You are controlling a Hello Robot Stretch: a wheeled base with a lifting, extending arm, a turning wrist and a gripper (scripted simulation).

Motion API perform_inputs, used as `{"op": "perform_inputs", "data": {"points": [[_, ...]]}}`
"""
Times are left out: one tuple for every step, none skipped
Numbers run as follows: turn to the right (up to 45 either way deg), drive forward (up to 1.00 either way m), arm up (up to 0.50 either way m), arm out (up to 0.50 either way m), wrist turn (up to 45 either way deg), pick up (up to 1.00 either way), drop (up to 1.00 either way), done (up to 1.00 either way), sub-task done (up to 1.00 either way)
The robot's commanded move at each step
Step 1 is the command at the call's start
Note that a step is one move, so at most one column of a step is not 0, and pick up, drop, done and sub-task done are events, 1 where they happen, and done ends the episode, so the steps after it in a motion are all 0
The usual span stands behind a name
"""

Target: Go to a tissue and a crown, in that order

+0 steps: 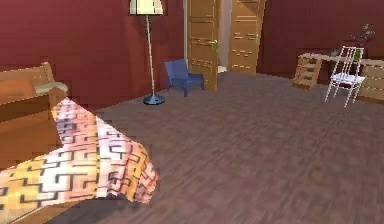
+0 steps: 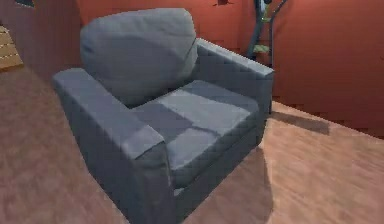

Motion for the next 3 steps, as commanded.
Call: {"op": "perform_inputs", "data": {"points": [[0.0, 0.45, 0.00, 0.00, 0.0, 0.00, 0.00, 0.00, 0.00], [30.0, 0.00, 0.00, 0.00, 0.0, 0.00, 0.00, 0.00, 0.00], [0.0, 1.00, 0.00, 0.00, 0.0, 0.00, 0.00, 0.00, 0.00]]}}
